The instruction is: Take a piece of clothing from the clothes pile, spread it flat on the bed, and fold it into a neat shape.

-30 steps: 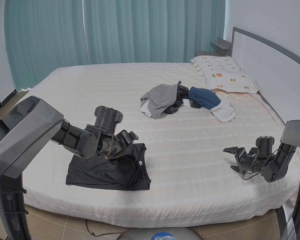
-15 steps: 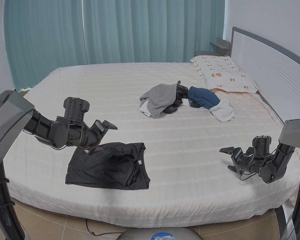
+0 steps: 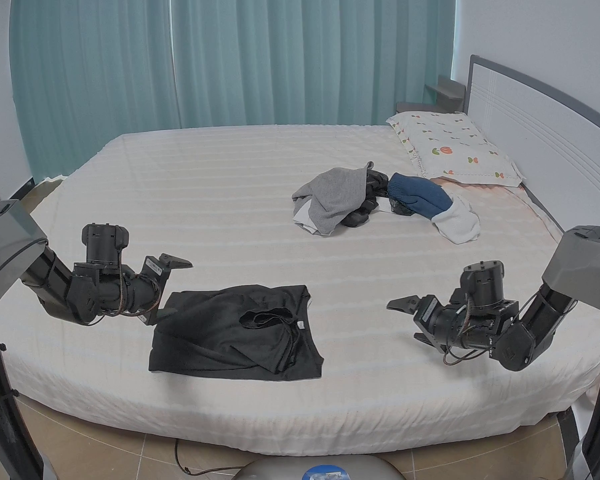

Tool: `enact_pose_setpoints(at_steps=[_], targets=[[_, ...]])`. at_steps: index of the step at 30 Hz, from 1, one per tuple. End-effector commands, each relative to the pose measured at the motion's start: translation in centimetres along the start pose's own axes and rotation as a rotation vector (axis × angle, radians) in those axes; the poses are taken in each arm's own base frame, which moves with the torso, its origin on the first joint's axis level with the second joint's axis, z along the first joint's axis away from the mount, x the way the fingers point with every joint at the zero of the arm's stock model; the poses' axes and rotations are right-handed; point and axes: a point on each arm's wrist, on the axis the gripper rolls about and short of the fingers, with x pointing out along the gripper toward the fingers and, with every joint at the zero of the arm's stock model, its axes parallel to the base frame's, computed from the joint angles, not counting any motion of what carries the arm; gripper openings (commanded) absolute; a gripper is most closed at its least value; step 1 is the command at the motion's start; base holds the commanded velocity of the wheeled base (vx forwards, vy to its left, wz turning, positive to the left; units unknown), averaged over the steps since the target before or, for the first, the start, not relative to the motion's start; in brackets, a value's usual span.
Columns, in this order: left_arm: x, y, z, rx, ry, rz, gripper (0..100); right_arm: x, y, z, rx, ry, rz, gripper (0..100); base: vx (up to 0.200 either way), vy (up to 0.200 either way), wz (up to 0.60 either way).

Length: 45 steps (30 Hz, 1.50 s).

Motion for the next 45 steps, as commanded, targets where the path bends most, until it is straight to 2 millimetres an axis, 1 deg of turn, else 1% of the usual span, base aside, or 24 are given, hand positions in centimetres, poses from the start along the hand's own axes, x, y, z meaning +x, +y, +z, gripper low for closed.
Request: enact_pose_setpoints(at_steps=[1,3,5,8,14,20,22,25,26,27,29,35,37,39,40,41,43,45], targets=[[0.6,1.8,0.3,-0.023,0.006,0.042,100,0.9,4.5,-1.5,-0.063,0.023,0.077,100,0.000,0.200,0.00],[0.6,1.8,0.3,-0.011,0.004,0.037,100,1.5,6.2,-2.6,-0.085,0.058,0.096,100,0.000,0.200,0.00],[0.6,1.9,0.3,-0.010,0.003,0.034,100,1.9,7.0,-3.2,-0.095,0.079,0.101,100,0.000,0.200,0.00],[0.6,1.9,0.3,-0.010,0.001,0.035,100,2.5,7.9,-4.0,-0.111,0.109,0.099,100,0.000,0.200,0.00],[0.7,1.9,0.3,-0.008,0.003,0.034,100,3.6,9.2,-5.1,-0.132,0.149,0.098,100,0.000,0.200,0.00],[0.9,1.9,0.2,-0.003,0.003,0.037,100,5.5,8.8,-6.1,-0.146,0.178,0.067,100,0.000,0.200,0.00],[1.0,2.0,0.1,-0.001,0.002,0.041,100,5.7,8.5,-6.1,-0.158,0.170,0.056,100,0.000,0.000,0.00],[1.3,2.0,0.2,0.005,0.000,0.044,100,6.9,7.4,-6.3,-0.196,0.166,0.025,100,0.000,0.000,0.00],[1.3,2.0,0.2,0.005,0.000,0.044,100,6.9,7.4,-6.3,-0.196,0.166,0.025,100,0.000,0.000,0.00],[1.3,2.0,0.2,0.008,0.000,0.044,100,7.5,7.0,-6.3,-0.208,0.146,0.002,100,0.000,0.000,0.00],[1.3,2.0,0.2,0.008,0.000,0.044,100,8.1,6.5,-6.3,-0.228,0.133,-0.015,100,0.000,0.000,0.00],[1.2,2.1,0.1,0.008,0.001,0.045,100,10.6,4.6,-5.0,-0.313,0.045,-0.082,100,0.000,0.000,0.00],[1.2,2.1,0.1,0.009,0.001,0.045,100,11.0,4.3,-4.6,-0.328,0.022,-0.097,100,0.000,0.000,0.00],[1.2,2.1,0.1,0.009,0.002,0.046,100,11.3,4.0,-3.7,-0.350,-0.007,-0.107,100,0.000,0.000,0.00],[1.2,2.1,0.1,0.009,0.002,0.046,100,11.3,4.0,-3.7,-0.350,-0.007,-0.107,100,0.000,0.000,0.00],[1.2,2.1,0.1,0.009,0.001,0.045,100,11.6,3.8,-2.4,-0.360,-0.045,-0.115,100,0.000,0.000,0.00],[1.2,2.1,0.1,0.009,0.001,0.045,100,11.7,3.7,-1.9,-0.356,-0.064,-0.121,100,0.000,0.000,0.00],[1.2,2.1,0.1,0.009,0.002,0.046,100,11.9,3.3,-0.3,-0.340,-0.107,-0.133,100,0.000,0.000,0.00]])
